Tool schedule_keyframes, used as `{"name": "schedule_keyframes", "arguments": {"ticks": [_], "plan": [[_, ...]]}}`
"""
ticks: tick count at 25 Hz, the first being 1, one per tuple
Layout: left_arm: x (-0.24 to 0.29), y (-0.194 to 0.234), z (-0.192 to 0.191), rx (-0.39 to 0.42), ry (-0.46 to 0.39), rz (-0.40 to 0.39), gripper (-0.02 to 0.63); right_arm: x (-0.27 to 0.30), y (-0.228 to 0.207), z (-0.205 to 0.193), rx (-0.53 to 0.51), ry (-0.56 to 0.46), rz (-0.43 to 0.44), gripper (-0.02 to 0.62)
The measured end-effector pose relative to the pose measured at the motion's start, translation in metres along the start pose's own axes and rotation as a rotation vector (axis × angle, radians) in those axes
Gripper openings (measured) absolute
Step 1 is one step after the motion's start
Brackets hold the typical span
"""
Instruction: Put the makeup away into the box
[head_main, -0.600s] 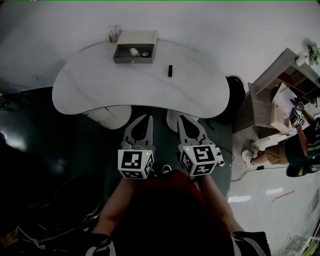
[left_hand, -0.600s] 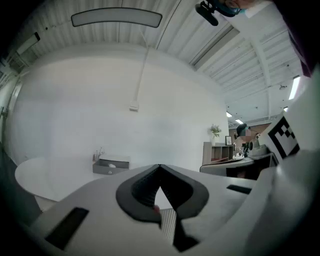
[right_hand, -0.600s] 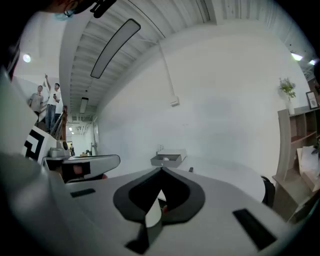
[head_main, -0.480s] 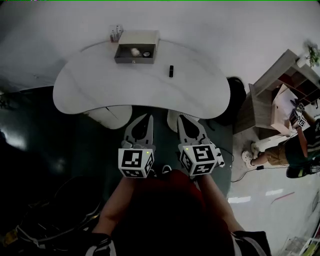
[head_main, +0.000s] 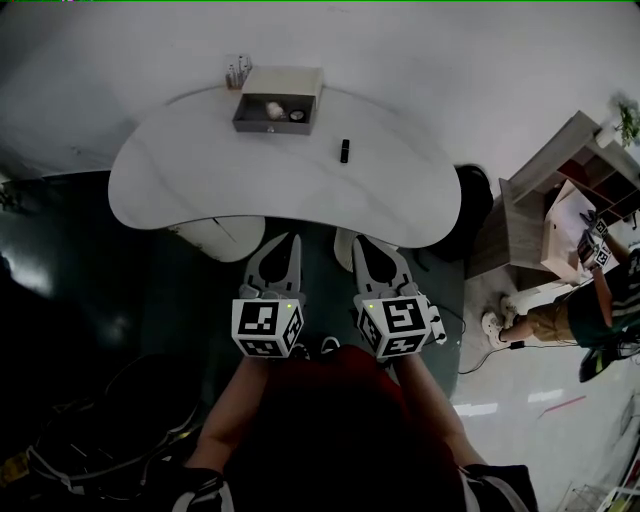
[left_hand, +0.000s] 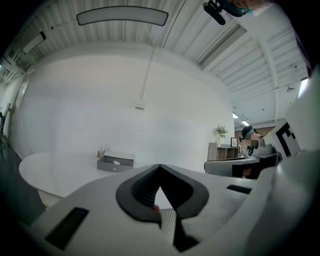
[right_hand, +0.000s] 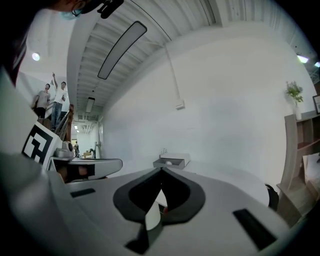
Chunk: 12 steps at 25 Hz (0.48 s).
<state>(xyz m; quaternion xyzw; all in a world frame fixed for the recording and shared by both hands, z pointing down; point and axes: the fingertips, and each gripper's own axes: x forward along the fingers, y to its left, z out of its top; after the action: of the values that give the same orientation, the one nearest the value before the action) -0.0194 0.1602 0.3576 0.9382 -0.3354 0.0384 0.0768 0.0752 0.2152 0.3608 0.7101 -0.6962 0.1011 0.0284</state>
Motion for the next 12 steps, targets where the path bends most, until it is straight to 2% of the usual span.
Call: {"name": "schedule_keyframes", "arguments": {"ticks": [4,12], "plan": [[0.001,-0.001,-0.002,0.006,-0.001,0.012,0.021,0.002,-0.004,0.000,-0.017,-0.009,-0.013,0.015],[0.004,-0.012,-0.001,0.019,-0.005,0.030,0.021,0.006,-0.021,0.003,0.017,-0.013,-0.004,0.015]]}}
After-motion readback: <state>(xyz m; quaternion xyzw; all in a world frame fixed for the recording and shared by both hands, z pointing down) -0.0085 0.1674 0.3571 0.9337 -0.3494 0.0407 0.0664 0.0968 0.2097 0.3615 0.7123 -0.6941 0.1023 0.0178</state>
